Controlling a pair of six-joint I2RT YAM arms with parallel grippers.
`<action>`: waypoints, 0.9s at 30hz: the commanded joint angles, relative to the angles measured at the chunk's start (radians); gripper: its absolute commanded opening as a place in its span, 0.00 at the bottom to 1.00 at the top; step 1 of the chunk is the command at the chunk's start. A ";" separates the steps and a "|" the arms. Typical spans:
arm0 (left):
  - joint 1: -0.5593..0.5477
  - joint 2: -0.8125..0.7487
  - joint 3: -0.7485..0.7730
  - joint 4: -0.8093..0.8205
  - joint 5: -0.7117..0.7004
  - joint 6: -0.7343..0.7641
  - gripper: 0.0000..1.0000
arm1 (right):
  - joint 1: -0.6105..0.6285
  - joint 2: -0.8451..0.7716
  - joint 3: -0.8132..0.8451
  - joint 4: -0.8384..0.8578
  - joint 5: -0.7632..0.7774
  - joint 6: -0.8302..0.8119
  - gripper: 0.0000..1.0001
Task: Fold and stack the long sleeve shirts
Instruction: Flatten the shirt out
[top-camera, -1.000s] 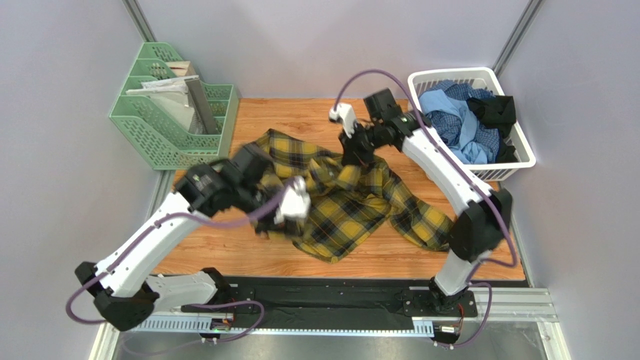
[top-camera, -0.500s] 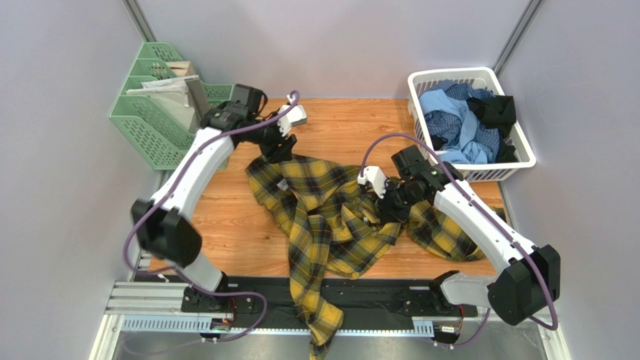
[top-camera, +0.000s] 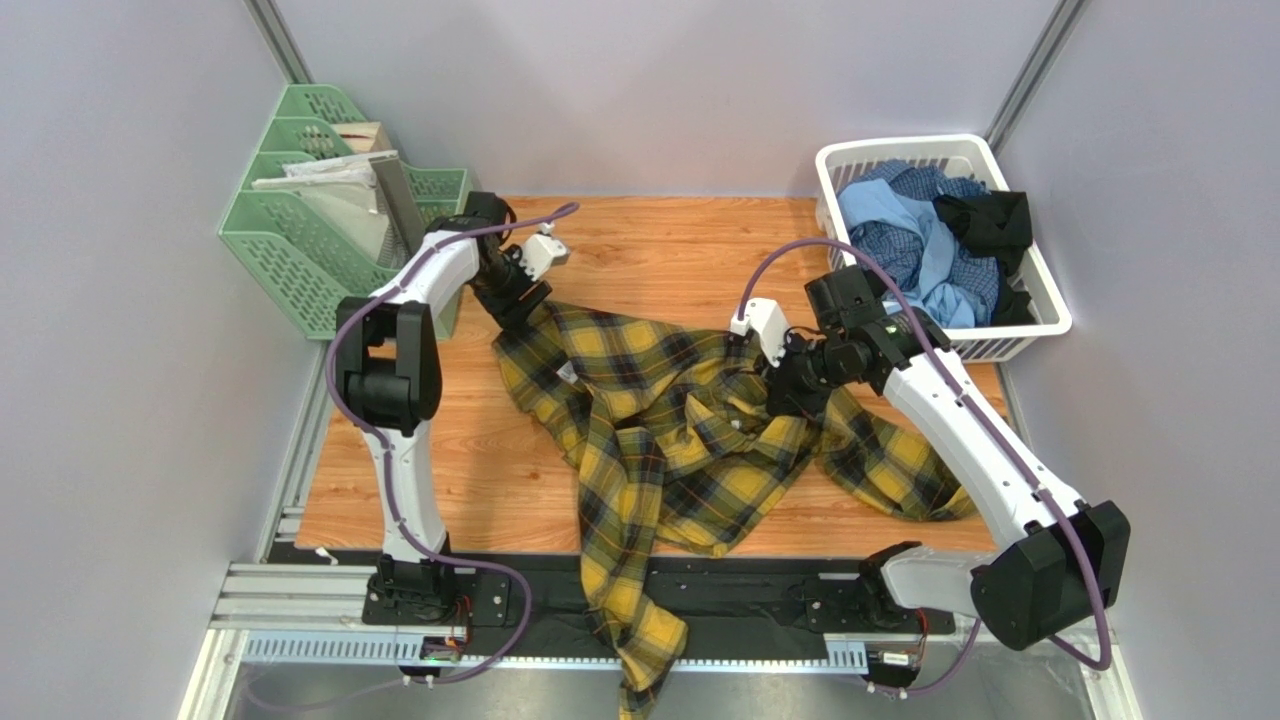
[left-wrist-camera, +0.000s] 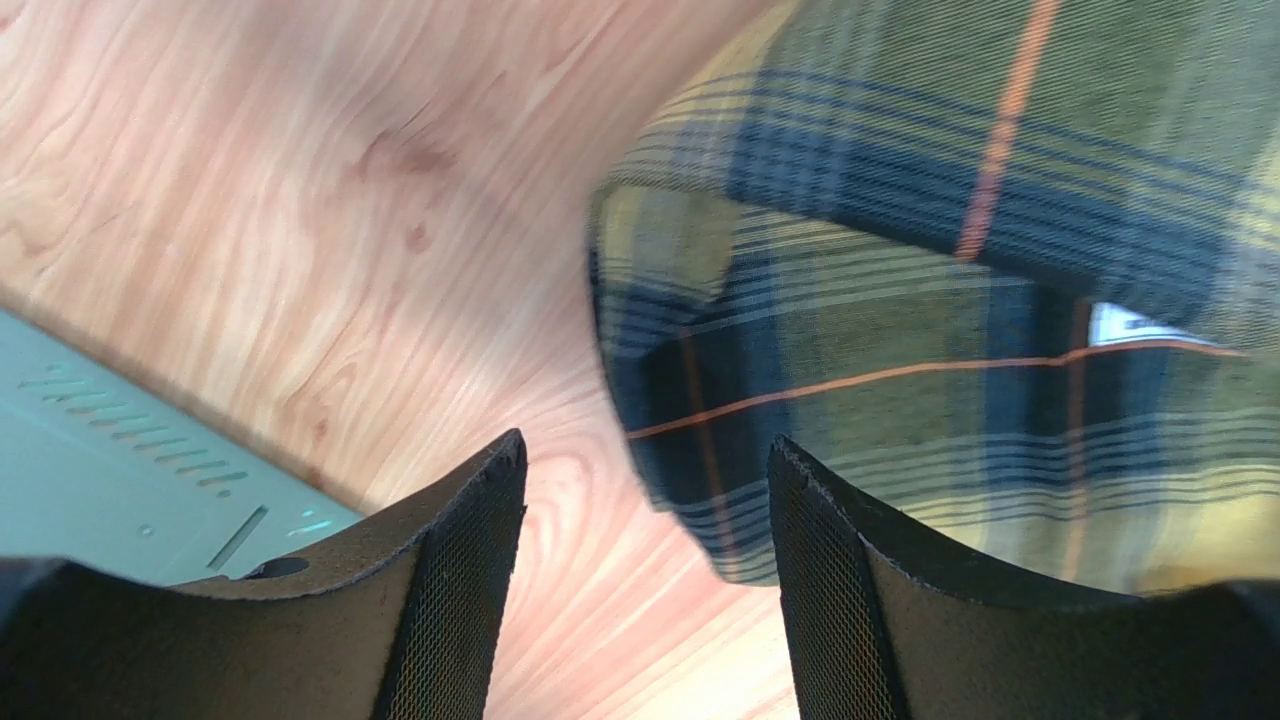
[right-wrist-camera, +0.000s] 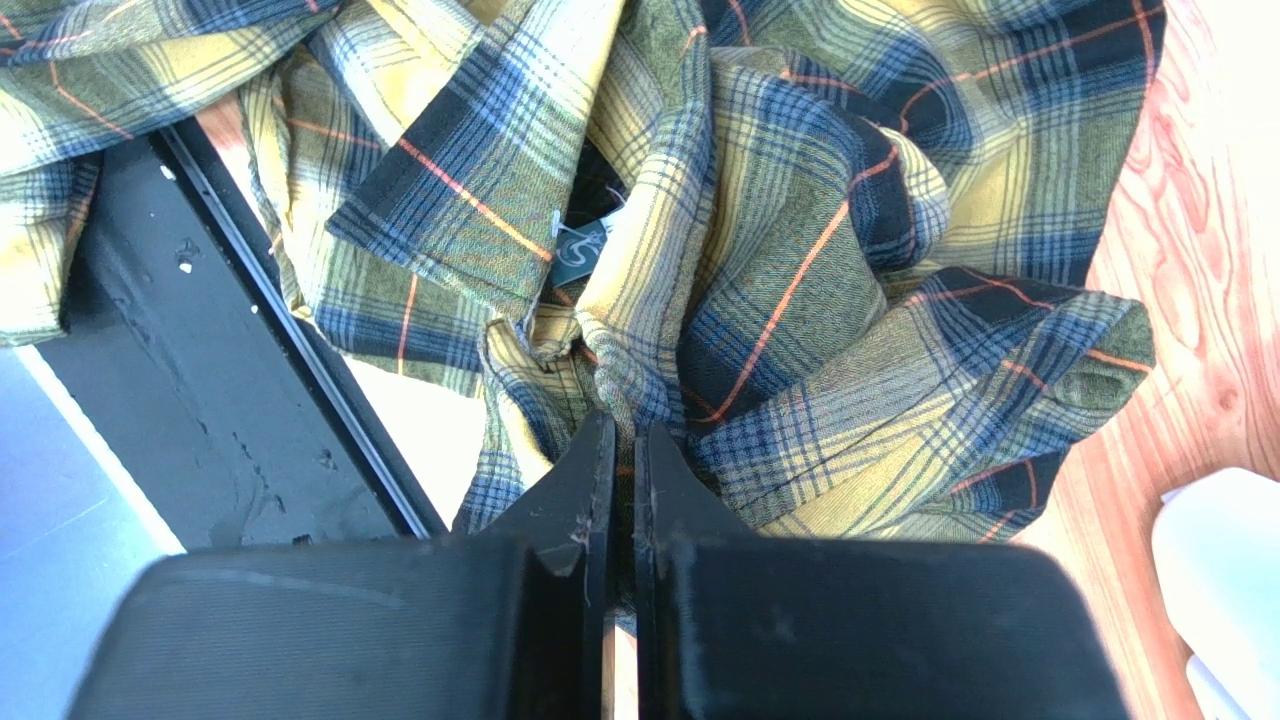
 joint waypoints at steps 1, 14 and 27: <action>-0.020 0.042 0.063 0.003 -0.030 0.024 0.66 | -0.023 -0.010 0.059 0.019 -0.009 0.026 0.00; -0.020 0.123 0.049 -0.018 -0.062 -0.025 0.33 | -0.161 0.079 -0.052 0.115 0.151 -0.031 0.00; 0.001 0.004 -0.012 -0.071 0.001 -0.106 0.00 | 0.104 0.100 0.102 0.198 -0.097 0.225 0.85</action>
